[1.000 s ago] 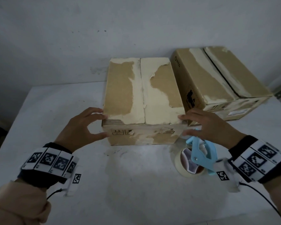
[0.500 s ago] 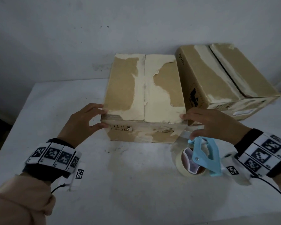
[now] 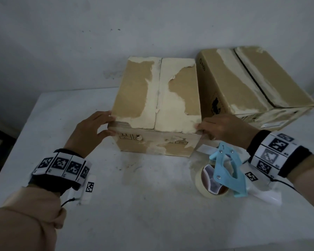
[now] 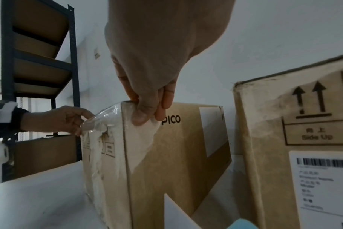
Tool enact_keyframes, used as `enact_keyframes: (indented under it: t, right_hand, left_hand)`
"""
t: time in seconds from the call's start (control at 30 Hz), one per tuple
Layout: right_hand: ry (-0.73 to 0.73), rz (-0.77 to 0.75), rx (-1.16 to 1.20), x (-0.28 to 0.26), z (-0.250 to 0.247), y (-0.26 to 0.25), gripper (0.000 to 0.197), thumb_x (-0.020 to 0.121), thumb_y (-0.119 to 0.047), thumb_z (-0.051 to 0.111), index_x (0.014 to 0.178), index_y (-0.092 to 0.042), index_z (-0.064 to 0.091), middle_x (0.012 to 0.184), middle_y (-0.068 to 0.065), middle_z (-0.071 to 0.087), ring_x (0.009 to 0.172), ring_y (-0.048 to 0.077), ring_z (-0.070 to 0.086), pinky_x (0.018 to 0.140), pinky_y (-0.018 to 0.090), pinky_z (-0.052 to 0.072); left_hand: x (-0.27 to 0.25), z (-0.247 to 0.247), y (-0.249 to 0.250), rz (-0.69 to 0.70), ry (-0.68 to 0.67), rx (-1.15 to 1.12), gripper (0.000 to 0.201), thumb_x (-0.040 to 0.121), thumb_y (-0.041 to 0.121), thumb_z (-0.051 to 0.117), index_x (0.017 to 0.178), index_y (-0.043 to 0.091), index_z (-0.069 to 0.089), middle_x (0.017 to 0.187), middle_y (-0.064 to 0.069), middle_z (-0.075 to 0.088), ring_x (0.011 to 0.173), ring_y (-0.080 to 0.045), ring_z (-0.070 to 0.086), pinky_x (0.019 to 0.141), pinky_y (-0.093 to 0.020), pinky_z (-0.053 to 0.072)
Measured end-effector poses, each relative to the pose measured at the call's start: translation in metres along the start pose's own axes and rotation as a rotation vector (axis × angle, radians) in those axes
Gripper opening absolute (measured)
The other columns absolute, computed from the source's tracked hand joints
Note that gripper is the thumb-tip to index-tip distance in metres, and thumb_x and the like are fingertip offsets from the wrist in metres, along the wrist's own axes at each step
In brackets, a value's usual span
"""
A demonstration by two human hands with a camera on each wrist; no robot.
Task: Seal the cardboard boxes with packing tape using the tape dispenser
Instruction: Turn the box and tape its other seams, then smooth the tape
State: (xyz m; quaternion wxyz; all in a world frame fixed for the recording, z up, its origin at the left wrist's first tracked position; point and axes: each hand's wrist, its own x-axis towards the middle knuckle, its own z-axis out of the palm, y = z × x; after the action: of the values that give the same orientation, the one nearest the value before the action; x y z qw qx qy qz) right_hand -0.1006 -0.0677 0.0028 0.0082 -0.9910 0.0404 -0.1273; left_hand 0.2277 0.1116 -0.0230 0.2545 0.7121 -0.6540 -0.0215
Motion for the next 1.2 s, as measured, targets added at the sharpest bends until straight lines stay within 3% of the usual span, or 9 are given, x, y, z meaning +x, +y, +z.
enact_keyframes:
  t: [0.2,0.33,0.43,0.53,0.63,0.73,0.87,1.0,1.2]
  right_hand:
    - [0.018,0.029,-0.005,0.005,0.005,-0.006,0.025,0.080,-0.014,0.047,0.085,0.000,0.066,0.065,0.012,0.065,0.047,0.023,0.058,0.045,0.025,0.047]
    - [-0.032,0.119,0.059,-0.002,0.008,-0.002,0.026,0.071,0.005,0.069,0.097,0.000,0.067,0.082,0.015,0.069,0.060,0.024,0.065,0.052,0.027,0.052]
    - [0.107,0.265,0.185,-0.007,0.004,-0.002,0.026,0.084,-0.004,0.052,0.106,-0.002,0.065,0.092,0.016,0.067,0.075,0.016,0.060,0.069,0.019,0.045]
    - [0.195,0.397,0.240,-0.004,0.003,-0.006,0.041,0.086,-0.015,0.034,0.114,0.000,0.059,0.111,0.020,0.060,0.095,0.013,0.051,0.084,0.012,0.038]
    - [0.090,0.531,0.293,0.008,0.010,-0.016,0.043,0.094,-0.026,0.036,0.131,-0.005,0.047,0.144,0.016,0.036,0.134,0.013,0.026,0.107,0.014,0.014]
    - [-0.090,0.690,0.413,0.020,0.025,-0.035,0.049,0.099,-0.035,0.029,0.144,-0.017,0.022,0.156,0.004,0.004,0.140,0.014,-0.004,0.113,0.025,-0.004]
    - [-0.046,0.738,0.414,0.029,0.039,-0.062,0.097,0.071,-0.079,-0.007,0.146,-0.021,0.014,0.148,-0.009,-0.008,0.137,0.011,-0.012,0.109,0.028,-0.006]
    - [-0.149,0.739,0.298,0.032,0.035,-0.079,0.110,0.059,-0.084,-0.013,0.146,-0.023,0.013,0.156,0.003,-0.002,0.142,0.019,-0.007,0.105,0.025,-0.006]
    - [-0.194,0.674,0.244,0.028,0.031,-0.081,0.113,0.053,-0.084,-0.022,0.146,-0.028,0.008,0.156,0.004,-0.007,0.139,0.017,-0.015,0.104,0.026,-0.004]
  left_hand:
    - [0.010,-0.003,0.002,-0.008,-0.025,0.038,0.040,0.070,-0.002,0.074,0.108,-0.006,0.062,0.114,-0.023,0.062,0.095,-0.034,0.066,0.081,-0.050,0.053]
    - [0.014,-0.004,0.000,-0.034,-0.024,0.041,0.049,0.075,-0.013,0.064,0.122,-0.005,0.055,0.116,-0.023,0.063,0.096,-0.035,0.066,0.087,-0.047,0.050]
    - [0.004,-0.008,-0.009,-0.145,-0.130,0.017,0.066,0.082,-0.014,0.051,0.138,0.018,0.039,0.120,-0.015,0.063,0.102,-0.029,0.066,0.088,-0.039,0.050]
    - [-0.010,-0.006,-0.008,-0.217,-0.254,-0.008,0.081,0.083,-0.003,0.055,0.143,0.036,0.018,0.139,-0.005,0.049,0.120,-0.022,0.055,0.095,-0.036,0.046]
    - [-0.015,0.003,0.009,-0.290,-0.109,-0.103,0.075,0.088,0.019,0.056,0.146,0.024,0.009,0.154,-0.002,0.020,0.139,-0.022,0.030,0.110,-0.034,0.025]
    - [-0.010,0.018,0.036,-0.332,-0.061,-0.013,0.081,0.078,0.064,0.024,0.147,0.021,0.018,0.157,-0.002,0.008,0.145,-0.020,0.009,0.115,-0.047,0.009]
    - [0.003,0.041,0.064,-0.404,-0.142,0.150,0.090,0.068,0.070,0.003,0.144,0.028,0.026,0.158,0.001,0.007,0.145,-0.028,-0.004,0.111,-0.059,0.001]
    - [0.013,0.035,0.059,-0.464,-0.058,0.187,0.087,0.066,0.075,0.010,0.134,0.030,0.038,0.151,0.006,0.028,0.142,-0.026,0.013,0.111,-0.059,0.006]
    - [0.009,0.039,0.054,-0.369,-0.183,0.312,0.101,0.069,0.075,-0.022,0.145,0.026,0.023,0.155,-0.007,0.018,0.142,-0.033,0.010,0.104,-0.070,0.005]
